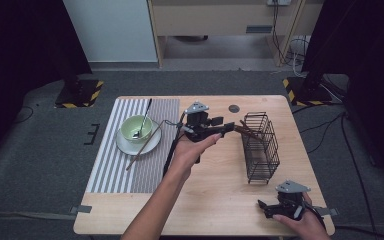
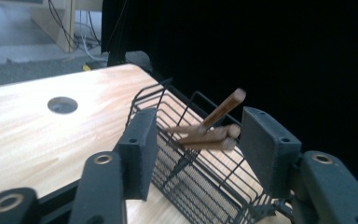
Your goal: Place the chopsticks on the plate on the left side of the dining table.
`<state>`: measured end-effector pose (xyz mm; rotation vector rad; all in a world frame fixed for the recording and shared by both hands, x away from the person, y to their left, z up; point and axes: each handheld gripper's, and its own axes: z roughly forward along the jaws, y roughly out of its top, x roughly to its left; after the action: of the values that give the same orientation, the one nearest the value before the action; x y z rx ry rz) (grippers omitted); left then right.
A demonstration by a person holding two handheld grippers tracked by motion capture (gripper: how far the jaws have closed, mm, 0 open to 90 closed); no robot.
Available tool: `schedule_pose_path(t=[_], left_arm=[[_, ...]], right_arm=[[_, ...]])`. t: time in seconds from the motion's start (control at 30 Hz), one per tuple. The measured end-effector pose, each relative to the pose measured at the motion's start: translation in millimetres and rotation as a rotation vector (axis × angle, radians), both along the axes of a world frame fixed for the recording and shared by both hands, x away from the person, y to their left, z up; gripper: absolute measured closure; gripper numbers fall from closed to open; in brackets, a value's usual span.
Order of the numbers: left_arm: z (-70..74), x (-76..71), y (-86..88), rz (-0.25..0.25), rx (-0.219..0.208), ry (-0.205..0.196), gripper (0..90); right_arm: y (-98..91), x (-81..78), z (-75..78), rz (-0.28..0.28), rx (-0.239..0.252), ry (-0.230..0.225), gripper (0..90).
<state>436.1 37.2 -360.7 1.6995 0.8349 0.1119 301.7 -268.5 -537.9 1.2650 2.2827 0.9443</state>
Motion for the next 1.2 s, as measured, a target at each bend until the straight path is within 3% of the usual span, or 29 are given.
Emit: schedule_pose_path(t=[0.2, 0.6, 0.8, 1.2], left_arm=[[6.6, 3.7, -10.6, -0.026, 0.027, -0.028, 38.3], [8.3, 11.9, -34.7, -0.052, 0.089, -0.029, 38.8], [5.6, 14.6, -47.4, -0.057, 0.138, -0.025, 43.3], [4.1, 19.4, -51.7, -0.039, 0.161, -0.009, 56.2]], right_arm=[[0.0, 0.1, -0.1, 0.001, 0.001, 0.0, 0.4], [0.1, -0.1, -0.1, -0.002, 0.002, 0.0, 0.4], [0.0, 0.2, -0.2, 0.001, 0.001, -0.003, 0.4], [-0.1, 0.1, -0.1, 0.0, 0.003, -0.001, 0.5]])
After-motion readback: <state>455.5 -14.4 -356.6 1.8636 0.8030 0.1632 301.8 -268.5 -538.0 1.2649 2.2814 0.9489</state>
